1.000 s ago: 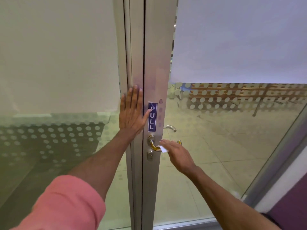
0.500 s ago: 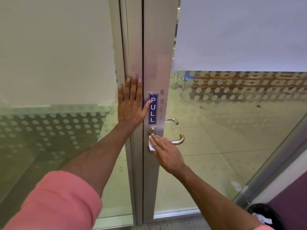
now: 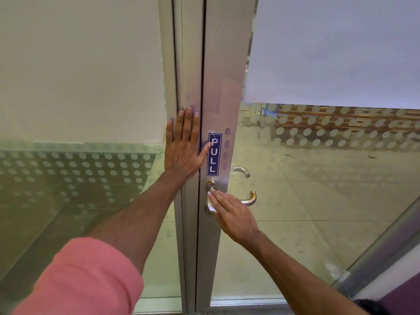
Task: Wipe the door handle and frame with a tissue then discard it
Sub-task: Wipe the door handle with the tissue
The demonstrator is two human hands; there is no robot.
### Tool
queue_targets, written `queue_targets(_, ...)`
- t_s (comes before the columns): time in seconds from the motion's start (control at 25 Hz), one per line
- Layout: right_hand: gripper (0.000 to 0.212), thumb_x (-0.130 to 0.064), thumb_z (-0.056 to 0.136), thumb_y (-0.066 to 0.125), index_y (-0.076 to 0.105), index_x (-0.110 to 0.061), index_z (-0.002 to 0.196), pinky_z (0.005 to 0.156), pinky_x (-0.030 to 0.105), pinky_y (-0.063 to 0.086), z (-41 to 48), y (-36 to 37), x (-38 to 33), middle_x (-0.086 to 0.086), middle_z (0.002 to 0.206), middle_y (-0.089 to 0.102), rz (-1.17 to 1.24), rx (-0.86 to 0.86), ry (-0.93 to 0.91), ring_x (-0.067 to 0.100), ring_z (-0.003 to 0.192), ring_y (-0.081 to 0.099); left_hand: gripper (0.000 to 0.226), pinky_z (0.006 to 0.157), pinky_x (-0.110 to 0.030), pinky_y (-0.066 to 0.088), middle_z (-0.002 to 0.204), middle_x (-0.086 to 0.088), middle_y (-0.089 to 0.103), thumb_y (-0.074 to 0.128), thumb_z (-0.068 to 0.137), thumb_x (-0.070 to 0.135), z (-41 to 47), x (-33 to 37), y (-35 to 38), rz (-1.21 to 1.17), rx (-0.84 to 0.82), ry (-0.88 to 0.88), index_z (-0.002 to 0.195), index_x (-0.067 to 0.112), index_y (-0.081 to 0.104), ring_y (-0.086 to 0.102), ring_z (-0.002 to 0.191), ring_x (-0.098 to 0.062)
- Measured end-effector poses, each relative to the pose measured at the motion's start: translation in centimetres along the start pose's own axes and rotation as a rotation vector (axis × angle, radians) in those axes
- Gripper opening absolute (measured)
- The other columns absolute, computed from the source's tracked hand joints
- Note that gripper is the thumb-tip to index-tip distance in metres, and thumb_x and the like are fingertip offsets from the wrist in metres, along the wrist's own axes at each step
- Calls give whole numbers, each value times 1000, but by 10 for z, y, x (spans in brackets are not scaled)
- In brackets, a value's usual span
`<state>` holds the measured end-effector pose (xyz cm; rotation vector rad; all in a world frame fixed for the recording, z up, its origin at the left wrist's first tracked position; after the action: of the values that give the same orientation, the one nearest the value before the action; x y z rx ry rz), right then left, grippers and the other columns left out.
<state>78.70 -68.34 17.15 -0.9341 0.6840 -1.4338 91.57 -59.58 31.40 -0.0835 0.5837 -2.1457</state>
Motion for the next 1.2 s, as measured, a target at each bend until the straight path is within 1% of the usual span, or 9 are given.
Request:
queue_targets(0.16, 70, -16, 85, 69, 35, -7, 146, 115, 37, 27, 14, 14, -15, 12, 152, 38, -36, -57, 53, 24, 140, 37, 89, 123, -45, -6, 160, -21, 18, 38, 97, 62, 1, 0, -1, 25, 15, 0, 155, 4, 3, 9, 150, -34)
queue_targets(0.32, 72, -6, 84, 64, 32, -7, 148, 115, 42, 32, -13, 4, 2, 13, 151, 39, 45, 7, 25, 26, 140, 38, 88, 123, -45, -6, 160, -21, 14, 37, 97, 62, 2, -1, 0, 54, 12, -9, 155, 4, 7, 5, 151, -32)
queue_targets(0.4, 59, -2, 88, 57, 39, -5, 145, 113, 42, 36, -32, -5, 25, 13, 148, 44, 61, 74, 23, 26, 138, 40, 88, 123, -45, -7, 160, -21, 13, 36, 97, 63, 2, -1, 0, 59, 7, -11, 155, 4, 5, 0, 151, -29)
queue_targets(0.48, 43, -8, 99, 40, 44, -4, 141, 111, 42, 38, -42, -12, 46, 13, 146, 47, 69, 91, 34, 25, 136, 42, 89, 123, -45, -6, 160, -21, 12, 36, 97, 63, 2, -2, 1, 58, 2, -5, 155, 5, 3, 4, 151, -33)
queue_targets(0.56, 43, -21, 104, 29, 47, -5, 140, 115, 40, 33, -44, -15, 51, 11, 145, 48, 105, 109, 106, 25, 136, 43, 89, 123, -46, -5, 160, -22, 14, 36, 97, 62, 2, -1, 2, 45, 4, 0, 156, 5, 3, 8, 149, -35)
queue_targets(0.68, 45, -26, 103, 30, 45, -7, 141, 119, 35, 20, -45, -10, 35, 8, 147, 46, 214, 109, 235, 22, 139, 37, 87, 123, -46, -7, 160, -22, 16, 35, 98, 62, 2, -1, 1, 26, -1, -4, 155, 4, 6, 11, 149, -37)
queue_targets(0.96, 45, -33, 104, 31, 42, -19, 145, 116, 28, 29, -45, -14, 67, -5, 154, 35, 437, 48, 542, 8, 145, 25, 83, 122, -45, -10, 159, -23, 20, 35, 98, 58, 2, -1, -4, -13, 9, 9, 154, 2, 12, 11, 148, -36)
queue_targets(1.08, 41, -28, 104, 34, 44, -18, 144, 116, 23, 24, -49, -15, 43, -3, 153, 38, 432, 79, 524, 8, 145, 23, 81, 122, -44, -12, 160, -24, 19, 33, 99, 58, 2, 0, -3, -28, 0, 4, 154, 3, 12, 11, 148, -36)
queue_targets(1.2, 42, -30, 105, 33, 42, -19, 144, 113, 26, 31, -51, -17, 45, -3, 151, 39, 415, 47, 470, 5, 144, 22, 83, 122, -44, -14, 160, -22, 18, 33, 98, 59, 1, -1, -1, -17, -8, 5, 155, 3, 11, 9, 148, -35)
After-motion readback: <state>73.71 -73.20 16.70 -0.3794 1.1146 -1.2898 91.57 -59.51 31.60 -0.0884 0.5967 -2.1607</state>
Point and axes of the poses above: each hand's wrist, its own z-axis towards the middle knuckle, its own y-axis out of the palm, x = y × z, the point moved 6 cm from there along z, towards the middle knuckle
